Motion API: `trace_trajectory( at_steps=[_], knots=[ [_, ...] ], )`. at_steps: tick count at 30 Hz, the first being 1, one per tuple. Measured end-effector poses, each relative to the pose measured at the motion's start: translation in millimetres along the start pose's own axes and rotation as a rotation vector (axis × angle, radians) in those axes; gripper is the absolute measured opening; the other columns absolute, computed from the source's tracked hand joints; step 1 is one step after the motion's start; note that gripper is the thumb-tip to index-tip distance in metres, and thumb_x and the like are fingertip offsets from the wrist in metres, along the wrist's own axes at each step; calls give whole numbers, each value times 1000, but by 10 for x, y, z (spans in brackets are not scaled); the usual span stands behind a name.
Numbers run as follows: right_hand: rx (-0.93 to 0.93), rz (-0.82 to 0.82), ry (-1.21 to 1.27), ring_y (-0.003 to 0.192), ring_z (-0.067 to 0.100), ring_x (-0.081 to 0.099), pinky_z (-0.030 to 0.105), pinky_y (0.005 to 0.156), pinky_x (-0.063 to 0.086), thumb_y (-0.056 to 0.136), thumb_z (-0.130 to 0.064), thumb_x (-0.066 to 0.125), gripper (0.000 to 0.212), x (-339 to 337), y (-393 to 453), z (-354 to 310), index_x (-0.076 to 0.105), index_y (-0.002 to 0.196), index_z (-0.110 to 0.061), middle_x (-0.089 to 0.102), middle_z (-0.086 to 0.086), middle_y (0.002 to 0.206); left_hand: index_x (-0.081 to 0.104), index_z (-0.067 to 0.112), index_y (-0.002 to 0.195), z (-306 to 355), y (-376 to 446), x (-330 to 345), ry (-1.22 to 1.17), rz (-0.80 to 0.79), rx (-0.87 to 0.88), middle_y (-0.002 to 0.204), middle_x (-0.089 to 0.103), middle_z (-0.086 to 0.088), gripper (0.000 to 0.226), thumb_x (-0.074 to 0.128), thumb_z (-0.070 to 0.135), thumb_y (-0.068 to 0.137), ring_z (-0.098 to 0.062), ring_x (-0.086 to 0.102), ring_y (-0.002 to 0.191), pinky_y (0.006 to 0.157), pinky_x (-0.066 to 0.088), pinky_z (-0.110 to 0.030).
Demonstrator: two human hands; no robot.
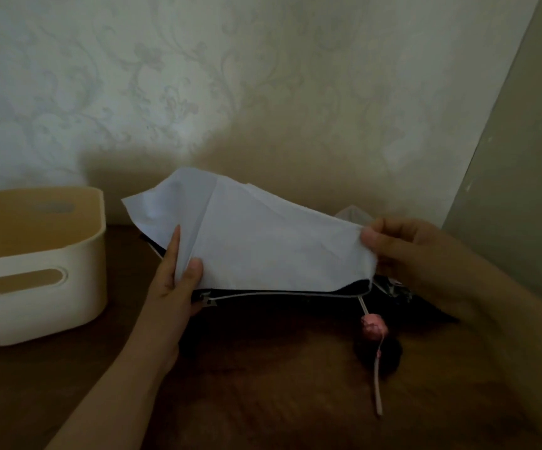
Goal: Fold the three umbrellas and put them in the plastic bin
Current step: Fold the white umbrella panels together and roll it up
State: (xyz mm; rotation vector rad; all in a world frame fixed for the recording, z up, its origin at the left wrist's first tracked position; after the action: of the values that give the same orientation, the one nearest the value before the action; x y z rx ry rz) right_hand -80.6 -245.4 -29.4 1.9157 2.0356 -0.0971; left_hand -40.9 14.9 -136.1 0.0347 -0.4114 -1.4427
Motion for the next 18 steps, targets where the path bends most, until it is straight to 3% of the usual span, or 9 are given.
trace_trajectory(
  at_steps=[2,4,6,8,12,14,16,18],
  knots=[
    [69,-76,44,80,11,70,19,69,56,83,-27,54,23,-17,-3,-9,65,84,-7,74,2,85,26,54,140,0,-6,8,12,-1,3,145,38,15,53,46,36,94,-7,49,118,73,49,-22],
    [114,-164,-95,87,10,70,22,76,55,78,-37,53,31,3,-22,16,68,91,-12,74,-1,92,26,57,138,5,-10,20,18,-9,3,145,37,16,52,46,37,94,-10,47,122,75,49,-24],
    [92,-157,-240,74,1,67,15,68,51,80,-38,56,27,26,-39,-11,68,81,-14,72,-7,78,27,57,138,16,-18,26,12,-13,0,143,38,17,52,47,37,94,-9,49,120,75,49,-24],
    [2,-29,-297,56,0,61,12,53,47,74,-37,62,27,-20,-38,-95,63,64,-12,67,-7,60,27,54,139,24,-29,27,-4,-6,-5,140,41,17,53,47,34,94,-2,50,112,73,49,-24],
    [-118,107,-390,53,13,58,28,54,49,53,-46,70,42,-121,-50,-169,56,58,-7,63,6,57,28,56,137,27,-48,53,-2,-25,-14,140,41,19,53,48,34,94,3,49,108,75,48,-24],
    [-37,46,-468,45,4,50,24,50,43,59,-39,75,38,-127,-33,-139,50,59,-11,56,-6,48,27,59,135,31,-58,62,13,-36,-10,141,38,21,53,48,37,92,1,48,112,78,48,-24],
    [128,-96,-538,54,-5,55,19,55,43,68,-38,74,31,-90,-4,-97,52,76,-19,62,-18,61,25,60,135,35,-67,69,46,-51,-2,142,35,23,53,48,40,92,-4,46,119,80,47,-24],
    [284,-204,-614,85,2,64,19,71,48,67,-54,67,51,-19,43,-65,51,109,-30,69,-13,100,24,61,135,49,-73,85,69,-62,3,143,32,23,52,46,39,93,-8,43,123,78,45,-22]
  ],
)
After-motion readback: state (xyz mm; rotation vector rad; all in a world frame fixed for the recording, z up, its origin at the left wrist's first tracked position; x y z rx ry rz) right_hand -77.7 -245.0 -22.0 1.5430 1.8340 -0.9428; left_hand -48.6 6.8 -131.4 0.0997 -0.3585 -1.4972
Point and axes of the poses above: each hand's wrist, its own y-axis towards the middle knuckle, its own x-axis out of the palm, z = x × y, the point moved 3 cm from there along y, towards the middle knuckle
